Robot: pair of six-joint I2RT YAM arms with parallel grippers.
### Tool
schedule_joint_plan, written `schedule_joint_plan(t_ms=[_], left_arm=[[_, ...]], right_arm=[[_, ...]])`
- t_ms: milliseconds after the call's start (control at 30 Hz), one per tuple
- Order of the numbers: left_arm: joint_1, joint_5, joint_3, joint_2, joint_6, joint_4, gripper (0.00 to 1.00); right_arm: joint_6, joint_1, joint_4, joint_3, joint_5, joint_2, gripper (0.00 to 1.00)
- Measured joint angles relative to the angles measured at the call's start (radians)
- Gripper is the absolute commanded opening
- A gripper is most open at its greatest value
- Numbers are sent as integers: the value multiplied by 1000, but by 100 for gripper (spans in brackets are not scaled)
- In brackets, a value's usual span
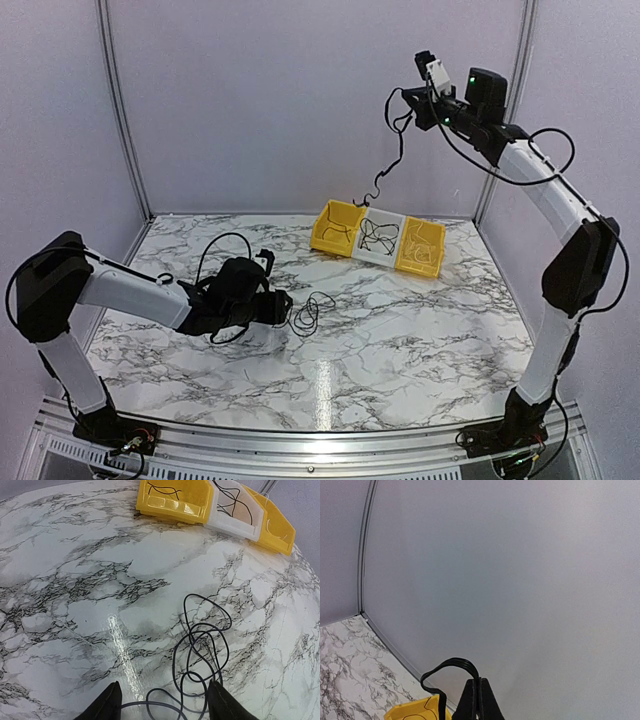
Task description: Untangle the cables
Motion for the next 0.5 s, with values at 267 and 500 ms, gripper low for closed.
schedule_joint_plan(t_ms=[267, 500], left_arm=[[-3, 0, -18, -34, -8, -8, 62], [-4, 1, -18, -34, -19, -20, 63]], right_arm=[[-11, -5, 17, -103, 2, 33, 0], [-12, -6, 36, -129, 13, 47, 0]])
